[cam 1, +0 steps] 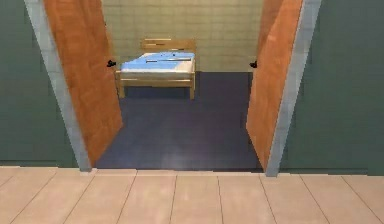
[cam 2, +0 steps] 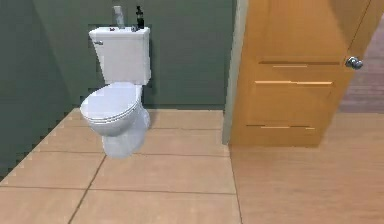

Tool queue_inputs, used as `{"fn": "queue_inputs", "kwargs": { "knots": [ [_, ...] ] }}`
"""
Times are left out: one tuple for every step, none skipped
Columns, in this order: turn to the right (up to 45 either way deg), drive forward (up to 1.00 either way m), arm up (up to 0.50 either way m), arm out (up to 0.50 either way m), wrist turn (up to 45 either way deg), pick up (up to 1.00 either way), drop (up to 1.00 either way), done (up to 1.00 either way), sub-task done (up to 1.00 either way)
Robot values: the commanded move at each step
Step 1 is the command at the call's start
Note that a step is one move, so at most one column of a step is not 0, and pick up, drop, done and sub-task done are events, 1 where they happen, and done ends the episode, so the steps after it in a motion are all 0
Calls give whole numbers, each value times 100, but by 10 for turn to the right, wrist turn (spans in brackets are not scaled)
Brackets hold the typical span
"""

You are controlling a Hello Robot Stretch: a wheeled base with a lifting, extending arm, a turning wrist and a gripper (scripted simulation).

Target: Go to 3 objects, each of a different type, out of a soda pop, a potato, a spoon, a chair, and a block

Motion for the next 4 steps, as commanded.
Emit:
{"fn": "queue_inputs", "kwargs": {
  "knots": [
    [60,0,0,0,0,0,0,0,0],
    [0,100,0,0,0,0,0,0,0],
    [0,100,0,0,0,0,0,0,0],
    [0,75,0,0,0,0,0,0,0]
  ]
}}
